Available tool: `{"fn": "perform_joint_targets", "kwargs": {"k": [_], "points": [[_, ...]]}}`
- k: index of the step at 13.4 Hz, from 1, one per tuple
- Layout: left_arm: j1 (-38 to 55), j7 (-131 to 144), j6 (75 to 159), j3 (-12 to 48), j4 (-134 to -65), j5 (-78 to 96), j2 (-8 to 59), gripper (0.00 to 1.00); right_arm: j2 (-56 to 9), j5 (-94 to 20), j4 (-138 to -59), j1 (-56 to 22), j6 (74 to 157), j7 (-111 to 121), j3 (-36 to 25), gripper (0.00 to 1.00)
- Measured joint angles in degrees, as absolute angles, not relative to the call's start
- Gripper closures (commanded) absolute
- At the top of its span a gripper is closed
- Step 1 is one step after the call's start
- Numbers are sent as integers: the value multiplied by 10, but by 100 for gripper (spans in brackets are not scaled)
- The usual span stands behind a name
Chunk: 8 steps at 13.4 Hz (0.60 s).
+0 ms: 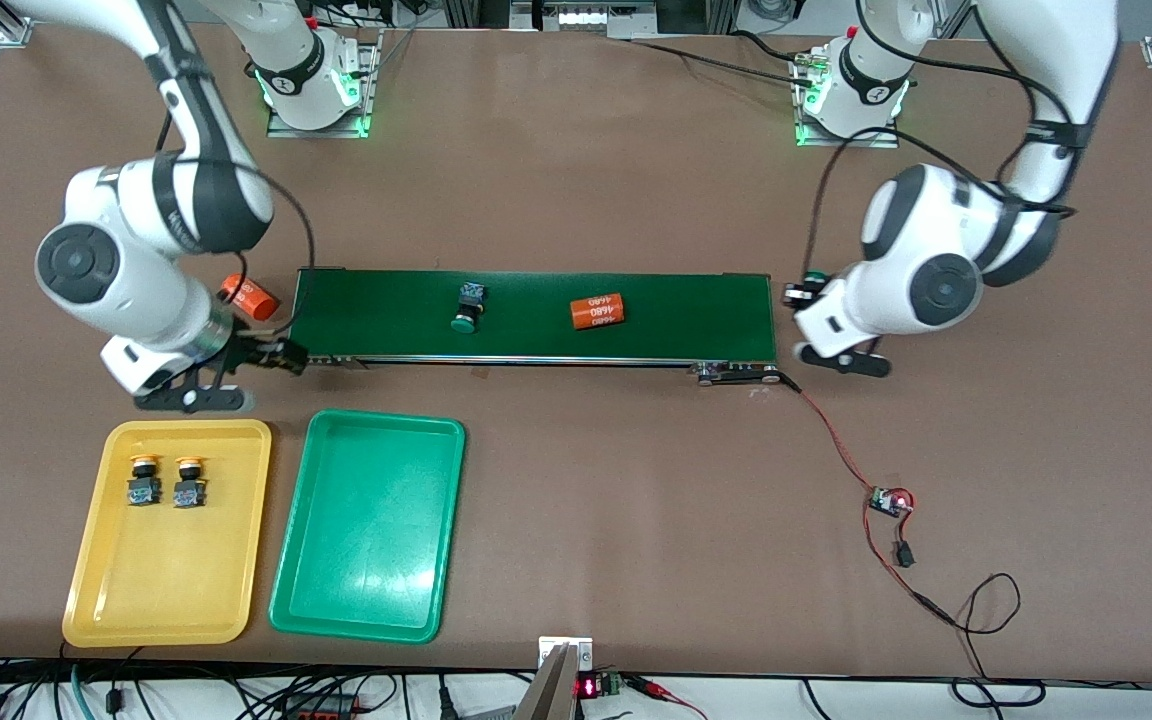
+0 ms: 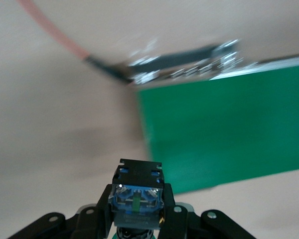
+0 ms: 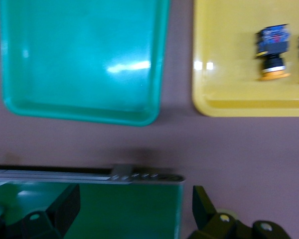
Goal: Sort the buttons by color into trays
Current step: 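Place the green button on the belt while the right gripper reaches it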
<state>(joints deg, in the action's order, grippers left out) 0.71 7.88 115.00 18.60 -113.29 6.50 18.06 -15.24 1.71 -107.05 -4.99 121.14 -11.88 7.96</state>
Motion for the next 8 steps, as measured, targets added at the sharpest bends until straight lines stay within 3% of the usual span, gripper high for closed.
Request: {"fn": "perform_joint_targets", "kwargs": {"k": [3,4,5,6,8], "points": [[31,97,1238,201,-1134,95,216,80,-120,11,-1115,-53,1222,-162,127,0],[40,113,1255,203,-1133,97,231,65,-113,11,-1133,-53,1230,-186,141,0],[47,129,1266,206,-1133,98,241,8,-108,11,-1147,-54,1238,-212,155,0],[51,138,1274,209,-1133,98,248,0,-105,11,-1160,-54,1250,-234,166,0],[52,142,1277,212,-1129,98,248,0,-106,11,-1184,-54,1282,-275,188,0]]}}
